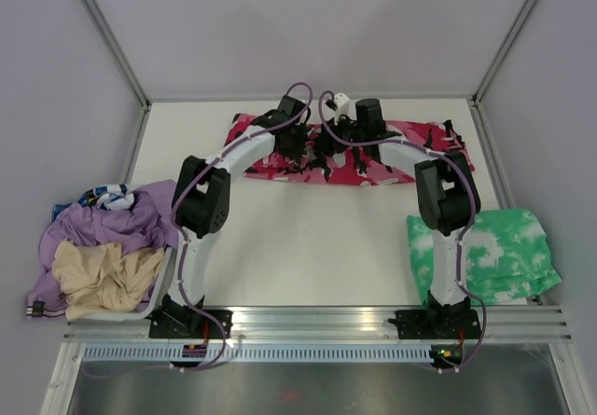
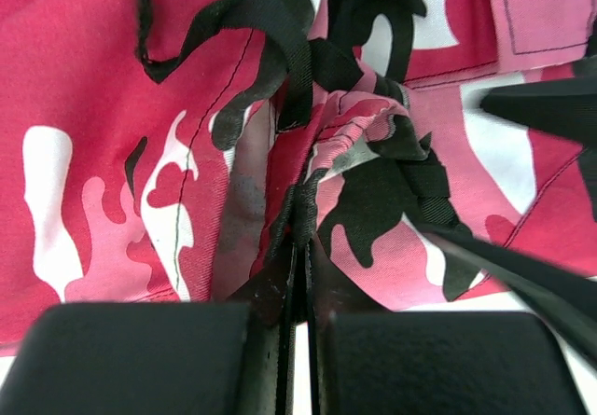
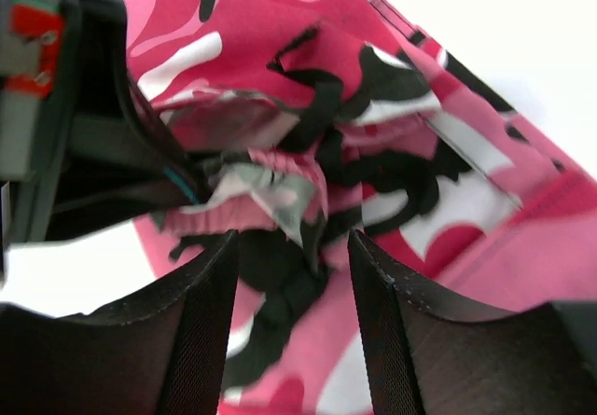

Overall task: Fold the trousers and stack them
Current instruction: Fold the trousers

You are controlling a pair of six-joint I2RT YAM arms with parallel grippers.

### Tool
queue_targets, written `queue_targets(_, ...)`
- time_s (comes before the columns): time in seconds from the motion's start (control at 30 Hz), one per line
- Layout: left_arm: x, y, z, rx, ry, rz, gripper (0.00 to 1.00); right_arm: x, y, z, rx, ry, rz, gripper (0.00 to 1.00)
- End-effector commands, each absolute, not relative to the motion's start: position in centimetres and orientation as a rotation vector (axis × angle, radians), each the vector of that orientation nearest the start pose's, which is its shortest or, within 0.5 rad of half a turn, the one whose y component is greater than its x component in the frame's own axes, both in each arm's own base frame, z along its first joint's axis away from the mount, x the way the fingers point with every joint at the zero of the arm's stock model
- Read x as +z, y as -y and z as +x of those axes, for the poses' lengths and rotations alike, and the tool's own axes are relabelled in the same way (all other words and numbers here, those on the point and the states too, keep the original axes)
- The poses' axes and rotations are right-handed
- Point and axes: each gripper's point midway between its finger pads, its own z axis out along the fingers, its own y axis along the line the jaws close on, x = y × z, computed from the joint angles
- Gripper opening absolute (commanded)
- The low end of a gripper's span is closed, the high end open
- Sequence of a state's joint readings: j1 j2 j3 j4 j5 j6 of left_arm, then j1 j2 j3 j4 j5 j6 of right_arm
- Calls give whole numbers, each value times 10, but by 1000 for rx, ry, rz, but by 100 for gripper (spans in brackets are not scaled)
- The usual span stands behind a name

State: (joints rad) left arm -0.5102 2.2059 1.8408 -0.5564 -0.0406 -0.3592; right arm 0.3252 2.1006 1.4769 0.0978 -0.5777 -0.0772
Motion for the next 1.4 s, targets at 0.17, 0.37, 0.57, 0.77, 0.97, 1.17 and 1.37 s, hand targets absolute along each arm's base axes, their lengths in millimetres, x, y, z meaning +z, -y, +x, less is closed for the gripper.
queue_targets(0.17,102,273,487,-375,-2452,152,2,86,-289,522,650,-1889,-864,54)
queue_targets(0.37,104,269,487,-369,-2452,152,2,68,-280,523,590,-1945,-874,52)
queue_targets(0.57,109,274,486,-403,-2443,174,2,63,-273,530,544,-1968,-832,46)
queue_targets(0.77,117,277,486,-431,-2420,206,2,70,-283,549,571,-1956,-772,40)
queue_targets(0.97,122,279,485,-445,-2407,234,2,61,-292,555,613,-1970,-786,0)
queue_targets(1.17,122,285,477,-495,-2407,302,2,81,-281,591,492,-1927,-666,0)
queue_targets(1.37,125,271,470,-425,-2398,315,2,128,-280,644,444,-1787,-520,0)
